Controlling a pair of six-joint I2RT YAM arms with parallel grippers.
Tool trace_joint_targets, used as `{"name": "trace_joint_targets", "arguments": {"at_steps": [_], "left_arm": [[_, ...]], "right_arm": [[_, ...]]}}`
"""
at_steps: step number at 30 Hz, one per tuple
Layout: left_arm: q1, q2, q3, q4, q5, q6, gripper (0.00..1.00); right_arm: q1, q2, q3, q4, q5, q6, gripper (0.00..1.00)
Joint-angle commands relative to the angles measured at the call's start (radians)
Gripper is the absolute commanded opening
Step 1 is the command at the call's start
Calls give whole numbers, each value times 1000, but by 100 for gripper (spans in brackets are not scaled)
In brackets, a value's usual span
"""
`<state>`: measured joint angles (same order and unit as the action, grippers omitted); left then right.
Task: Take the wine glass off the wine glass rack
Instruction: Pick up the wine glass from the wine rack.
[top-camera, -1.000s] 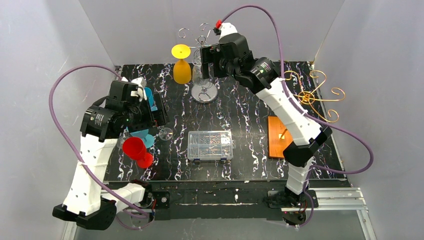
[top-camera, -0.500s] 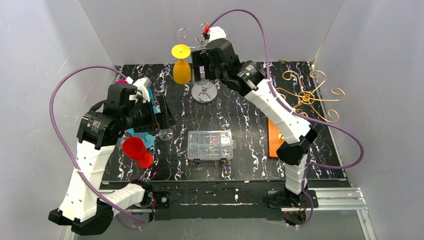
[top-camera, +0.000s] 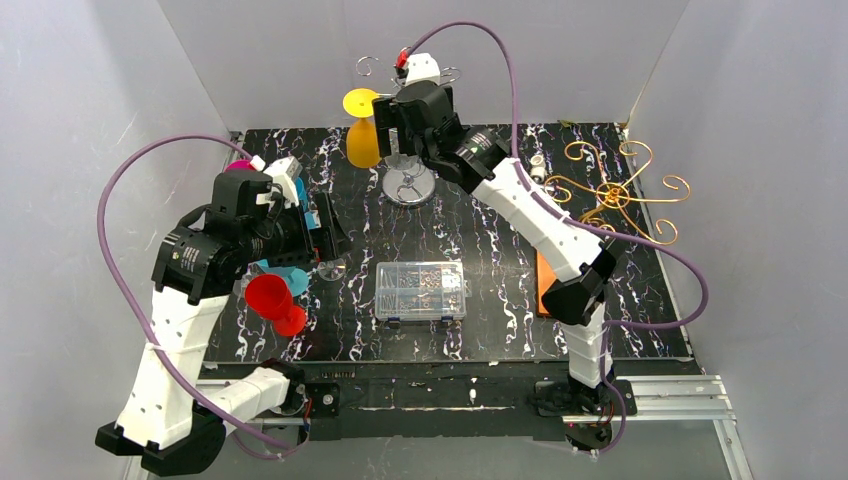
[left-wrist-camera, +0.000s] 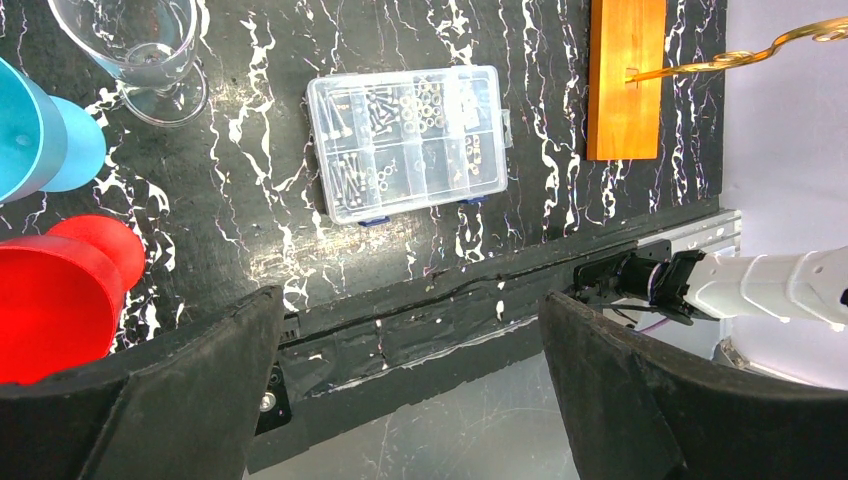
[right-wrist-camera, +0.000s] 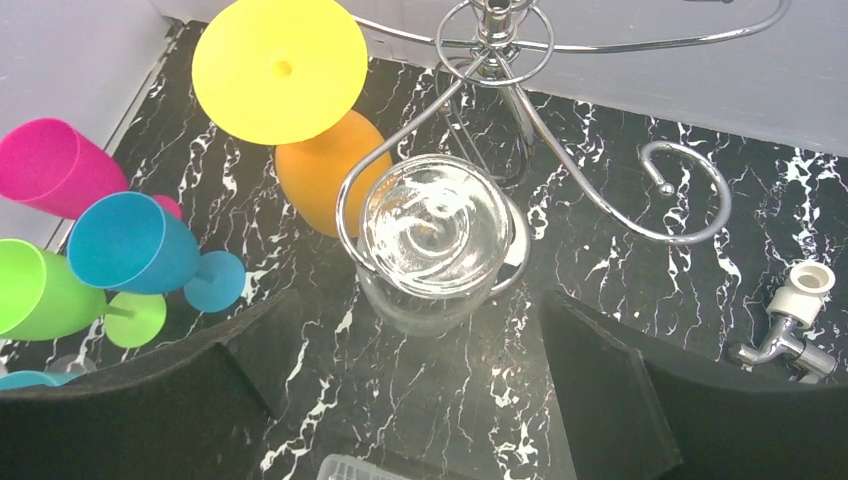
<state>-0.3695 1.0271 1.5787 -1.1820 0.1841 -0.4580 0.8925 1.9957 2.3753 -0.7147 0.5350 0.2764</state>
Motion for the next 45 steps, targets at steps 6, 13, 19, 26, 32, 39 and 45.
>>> {"name": "trace_joint_targets", "arguments": {"at_steps": [6,13,19,26,32,39,45], "left_arm": [[-4,-25,-7,-5,-2,3,98],[-3,-28,-13,-7,-5,5,98],[-3,-29,-16,-7,-5,4,98],[-4,-30,-18,-8,-7,3,98],[-5,-30,-18,-9,-8,2,98],[-4,-32,-22,-11,-11,2,98],[-4,-34,-23,-13,-15,1,98]], "right_arm": [[-3,31,70,117,53,-25,94],[-36,38,69,122,-4,12,90],[-53,44,69,125,-23,21,89],[-61,56,72,127,-52,32,87],[-64,58,72,130,-52,31,85],[-68,62,71,135,-68,39,78],[-74,55,71,138,-76,46,69]]}}
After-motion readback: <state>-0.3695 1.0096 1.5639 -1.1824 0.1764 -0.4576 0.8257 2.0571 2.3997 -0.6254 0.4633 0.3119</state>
